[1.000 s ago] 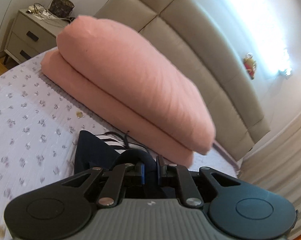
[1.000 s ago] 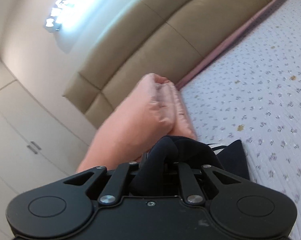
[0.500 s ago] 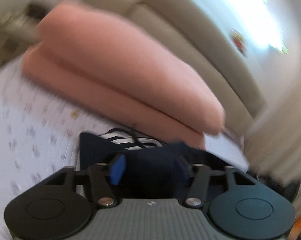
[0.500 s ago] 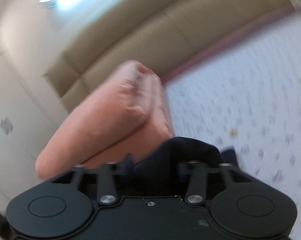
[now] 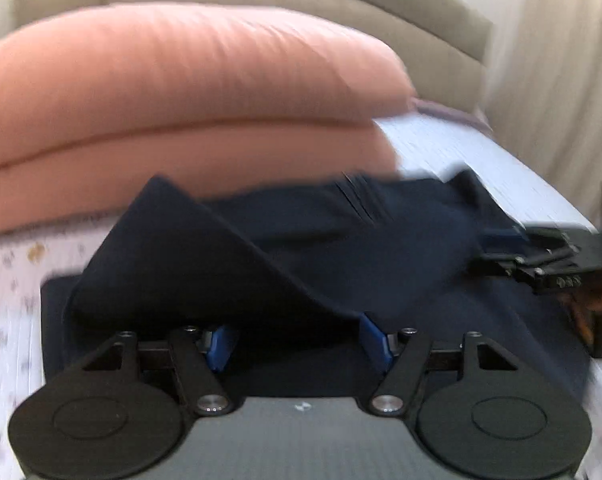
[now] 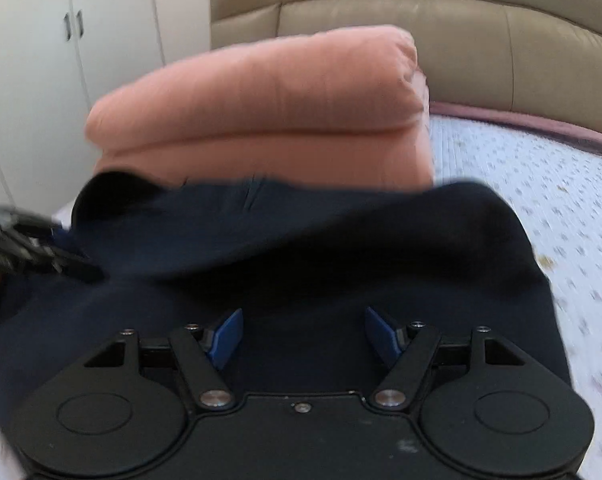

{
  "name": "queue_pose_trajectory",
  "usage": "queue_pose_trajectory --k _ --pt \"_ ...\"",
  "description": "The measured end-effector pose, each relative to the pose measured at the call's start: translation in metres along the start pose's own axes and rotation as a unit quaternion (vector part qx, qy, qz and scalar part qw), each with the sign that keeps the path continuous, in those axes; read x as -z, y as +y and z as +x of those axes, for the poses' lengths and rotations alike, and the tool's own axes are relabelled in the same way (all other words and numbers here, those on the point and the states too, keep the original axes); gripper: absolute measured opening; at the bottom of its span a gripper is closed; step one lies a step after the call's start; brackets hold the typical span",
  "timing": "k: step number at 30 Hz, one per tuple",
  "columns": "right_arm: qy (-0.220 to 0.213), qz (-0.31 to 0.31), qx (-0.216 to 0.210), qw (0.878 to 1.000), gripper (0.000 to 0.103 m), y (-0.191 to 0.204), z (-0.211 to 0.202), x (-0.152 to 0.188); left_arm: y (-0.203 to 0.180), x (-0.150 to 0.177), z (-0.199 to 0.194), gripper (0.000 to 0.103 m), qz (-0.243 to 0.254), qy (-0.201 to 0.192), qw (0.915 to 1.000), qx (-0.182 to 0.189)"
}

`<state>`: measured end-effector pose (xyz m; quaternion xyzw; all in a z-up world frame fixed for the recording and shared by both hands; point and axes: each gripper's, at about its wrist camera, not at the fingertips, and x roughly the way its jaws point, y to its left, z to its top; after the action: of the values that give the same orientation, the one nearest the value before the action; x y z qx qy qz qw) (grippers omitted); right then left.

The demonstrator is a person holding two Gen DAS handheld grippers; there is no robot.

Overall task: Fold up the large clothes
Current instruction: 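Fold the hem toward the hood with both grippers and lower it, then open both grippers and release the folded jacket onto the bed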

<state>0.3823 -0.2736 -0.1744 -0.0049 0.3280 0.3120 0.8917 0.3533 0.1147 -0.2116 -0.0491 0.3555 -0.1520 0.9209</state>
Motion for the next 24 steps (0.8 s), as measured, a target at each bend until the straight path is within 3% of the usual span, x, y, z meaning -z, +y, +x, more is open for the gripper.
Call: queue_pose_trajectory --k 2,4,7,12,14,16,18,20,22,24 --pt "-0.014 0.037 0.026 0.999 0.083 -0.008 0.02 -0.016 0.008 -0.01 0.013 0.071 -0.036 -0.028 0.9986 -0.027" --pt "-0.014 0.07 0.043 0.997 0.086 -0.02 0.038 -0.028 0.02 -0.013 0.029 0.071 -0.055 -0.03 0.9973 -0.038" --pt "0.0 0.081 0.08 0.994 0.087 -0.037 0.064 -0.025 0.032 -0.001 0.03 0.072 -0.037 -0.056 0.9976 -0.016" --pt "-0.027 0.154 0.063 0.986 0.083 -0.06 0.051 -0.015 0.067 0.001 0.01 0.071 -0.131 -0.096 0.9863 -0.03" --pt "-0.04 0.177 0.084 0.98 0.083 -0.063 0.043 -0.016 0.078 -0.004 0.003 0.074 -0.165 -0.108 0.9778 -0.069" --pt "-0.058 0.204 0.106 0.972 0.085 -0.066 0.033 -0.014 0.078 -0.007 -0.001 0.076 -0.179 -0.106 0.9752 -0.075" --pt "-0.064 0.211 0.104 0.97 0.089 -0.06 0.023 -0.015 0.065 -0.008 -0.012 0.089 -0.154 -0.102 0.9802 -0.071" --pt "-0.064 0.169 0.098 0.979 0.09 -0.043 0.01 -0.018 0.044 -0.01 -0.023 0.103 -0.107 -0.099 0.9883 -0.044" --pt "-0.057 0.093 0.053 0.993 0.094 -0.021 0.004 -0.02 0.018 -0.017 -0.027 0.103 -0.051 -0.083 0.9952 0.011" --pt "-0.033 0.029 -0.005 0.999 0.097 -0.001 -0.003 -0.022 -0.012 -0.022 -0.021 0.103 0.011 -0.047 0.9974 0.054"
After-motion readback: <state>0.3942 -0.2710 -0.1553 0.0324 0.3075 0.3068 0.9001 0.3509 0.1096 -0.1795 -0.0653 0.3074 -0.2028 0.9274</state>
